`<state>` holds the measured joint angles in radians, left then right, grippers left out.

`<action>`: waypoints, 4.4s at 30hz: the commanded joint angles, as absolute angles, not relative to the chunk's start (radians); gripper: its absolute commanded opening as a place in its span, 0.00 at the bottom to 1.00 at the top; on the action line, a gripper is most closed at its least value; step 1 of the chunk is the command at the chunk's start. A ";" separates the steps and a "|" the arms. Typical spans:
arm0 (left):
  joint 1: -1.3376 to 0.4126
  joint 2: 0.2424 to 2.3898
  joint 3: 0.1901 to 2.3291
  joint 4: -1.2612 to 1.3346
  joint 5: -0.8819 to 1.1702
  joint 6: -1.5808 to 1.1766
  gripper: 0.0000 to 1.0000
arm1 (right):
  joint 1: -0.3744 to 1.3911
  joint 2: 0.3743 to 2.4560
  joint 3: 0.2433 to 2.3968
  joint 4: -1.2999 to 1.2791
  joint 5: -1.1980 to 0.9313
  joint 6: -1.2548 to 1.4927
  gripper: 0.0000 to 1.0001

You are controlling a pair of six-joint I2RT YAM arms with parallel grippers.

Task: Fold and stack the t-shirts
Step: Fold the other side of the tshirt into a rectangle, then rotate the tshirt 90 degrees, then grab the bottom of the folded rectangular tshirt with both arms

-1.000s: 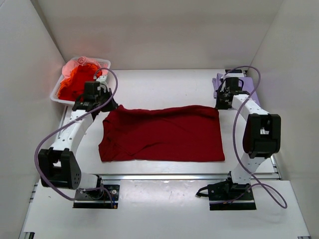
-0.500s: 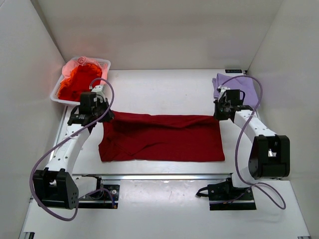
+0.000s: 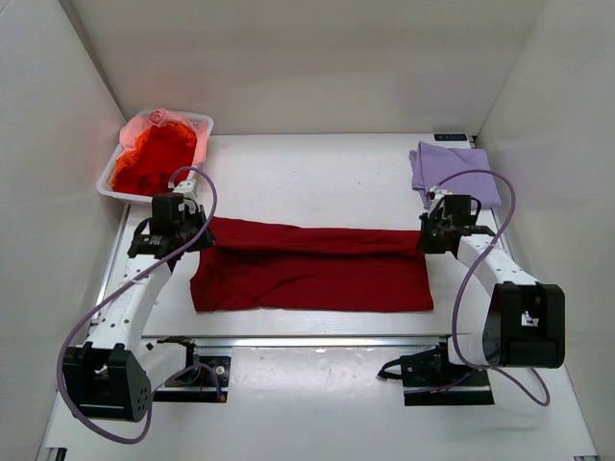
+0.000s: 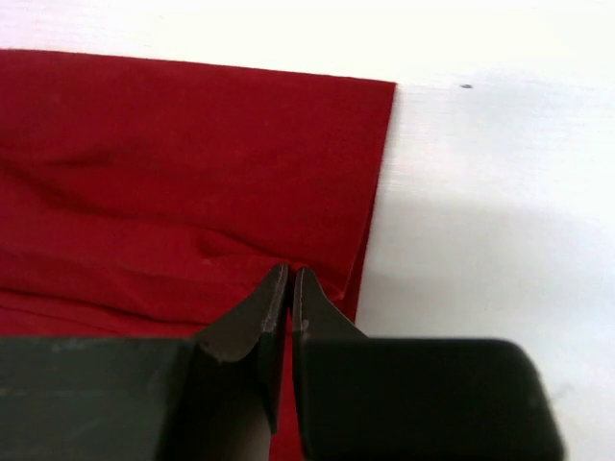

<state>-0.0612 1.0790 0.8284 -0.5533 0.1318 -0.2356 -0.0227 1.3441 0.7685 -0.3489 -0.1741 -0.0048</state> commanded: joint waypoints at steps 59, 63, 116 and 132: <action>-0.347 2.614 2.417 -0.987 0.141 -0.285 0.20 | 0.399 1.465 0.536 -0.350 -0.127 0.763 0.01; -0.334 2.795 2.699 -1.068 0.268 -0.325 0.21 | 0.606 1.462 0.517 -0.263 -0.136 0.856 0.00; -0.541 0.974 0.462 -0.554 0.360 -0.604 0.72 | 0.675 0.864 0.278 -0.382 -0.322 0.870 0.76; -0.646 0.913 0.318 -0.428 0.431 -0.805 0.47 | 0.824 1.078 0.327 -0.244 -0.365 0.911 0.42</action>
<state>-0.6411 0.9100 0.3214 -0.4934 0.4000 -0.7708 0.8116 1.0485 0.2874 -0.2768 -0.3759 0.9310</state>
